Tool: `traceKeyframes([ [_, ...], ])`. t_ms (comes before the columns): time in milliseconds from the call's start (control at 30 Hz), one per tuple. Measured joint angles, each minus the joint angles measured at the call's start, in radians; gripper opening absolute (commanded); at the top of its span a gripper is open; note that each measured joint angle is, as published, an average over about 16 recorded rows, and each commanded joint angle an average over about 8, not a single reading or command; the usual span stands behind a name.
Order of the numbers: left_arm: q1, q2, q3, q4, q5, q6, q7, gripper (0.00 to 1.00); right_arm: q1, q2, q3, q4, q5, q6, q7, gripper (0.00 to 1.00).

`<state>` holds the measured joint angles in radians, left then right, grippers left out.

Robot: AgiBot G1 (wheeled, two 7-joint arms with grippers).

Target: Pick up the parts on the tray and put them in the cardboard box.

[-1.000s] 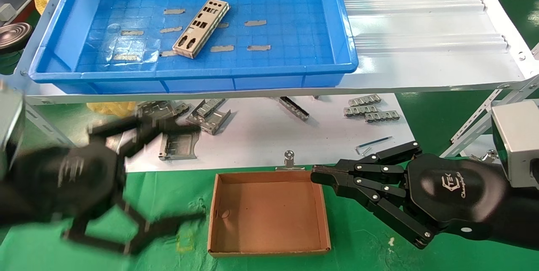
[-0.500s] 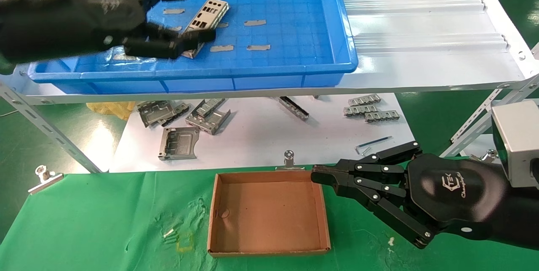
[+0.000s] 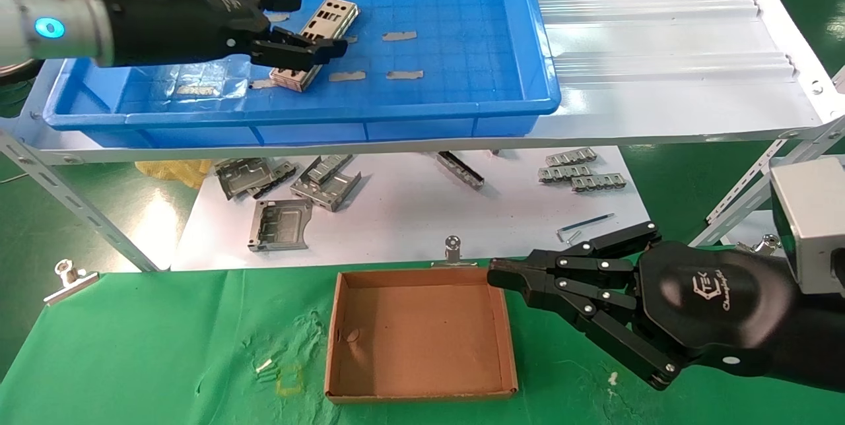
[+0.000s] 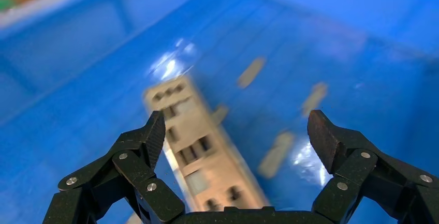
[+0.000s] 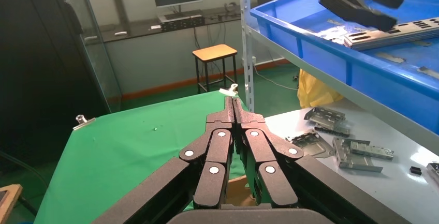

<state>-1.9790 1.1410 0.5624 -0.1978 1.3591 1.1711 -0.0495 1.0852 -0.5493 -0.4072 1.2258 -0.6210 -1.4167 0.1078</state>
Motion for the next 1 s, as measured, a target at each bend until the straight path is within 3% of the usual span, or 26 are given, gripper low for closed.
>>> traceKeyframes([
  [333,-0.04,0.078,0.016,0.133,0.033,-0.14,-0.016,1.0,0.0,0.0,0.0,0.0,0.0,0.0,0.0,0.0],
  [700,-0.047,0.101,0.008,0.177,0.021,-0.151,-0.032,0.99,0.0,0.0,0.0,0.0,0.0,0.0,0.0,0.0],
  [733,-0.047,0.102,0.007,0.179,0.02,-0.149,-0.034,0.91,0.0,0.0,0.0,0.0,0.0,0.0,0.0,0.0],
  [967,-0.05,0.106,0.004,0.191,0.016,-0.141,-0.046,0.05,0.0,0.0,0.0,0.0,0.0,0.0,0.0,0.0],
  [1000,-0.051,0.107,0.004,0.193,0.016,-0.14,-0.048,0.0,0.0,0.0,0.0,0.0,0.0,0.0,0.0,0.0],
])
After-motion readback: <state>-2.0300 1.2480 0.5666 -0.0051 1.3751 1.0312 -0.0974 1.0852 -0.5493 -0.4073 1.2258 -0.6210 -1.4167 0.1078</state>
